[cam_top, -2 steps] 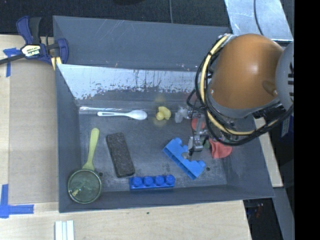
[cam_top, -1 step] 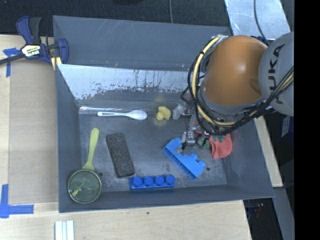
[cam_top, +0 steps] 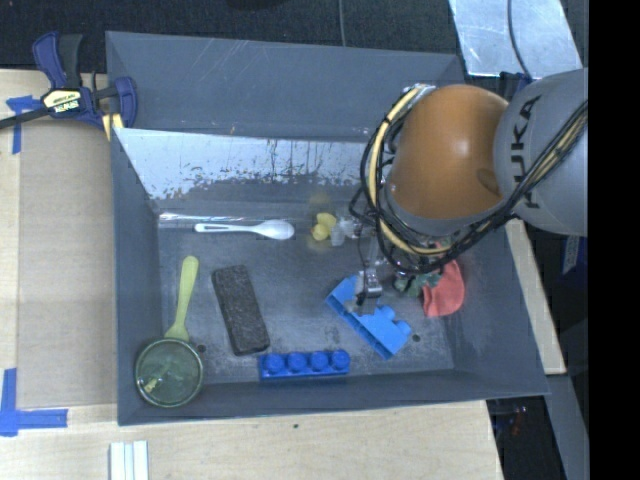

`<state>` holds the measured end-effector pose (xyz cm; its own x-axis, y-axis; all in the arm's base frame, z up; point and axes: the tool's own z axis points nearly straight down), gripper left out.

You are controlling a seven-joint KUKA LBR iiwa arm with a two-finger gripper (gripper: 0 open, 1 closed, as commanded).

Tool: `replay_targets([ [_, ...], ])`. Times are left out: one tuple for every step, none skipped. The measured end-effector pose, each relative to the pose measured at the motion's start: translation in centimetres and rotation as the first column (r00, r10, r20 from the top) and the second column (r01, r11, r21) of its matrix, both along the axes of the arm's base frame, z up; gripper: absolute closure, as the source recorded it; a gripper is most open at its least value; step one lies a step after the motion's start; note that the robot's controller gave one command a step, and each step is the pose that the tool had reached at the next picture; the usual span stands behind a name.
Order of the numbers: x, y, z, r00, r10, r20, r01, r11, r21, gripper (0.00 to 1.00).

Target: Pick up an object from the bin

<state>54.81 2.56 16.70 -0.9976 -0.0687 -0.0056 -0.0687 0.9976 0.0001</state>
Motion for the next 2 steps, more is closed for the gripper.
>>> replay_targets([
  [0.0,-1.7,-4.4,0.986,0.167,0.003,-0.167,0.986,-0.001,0.0],
  [0.4,-1.6,-2.3,1.0,-0.021,0.004,0.021,1.0,0.001,0.0],
])
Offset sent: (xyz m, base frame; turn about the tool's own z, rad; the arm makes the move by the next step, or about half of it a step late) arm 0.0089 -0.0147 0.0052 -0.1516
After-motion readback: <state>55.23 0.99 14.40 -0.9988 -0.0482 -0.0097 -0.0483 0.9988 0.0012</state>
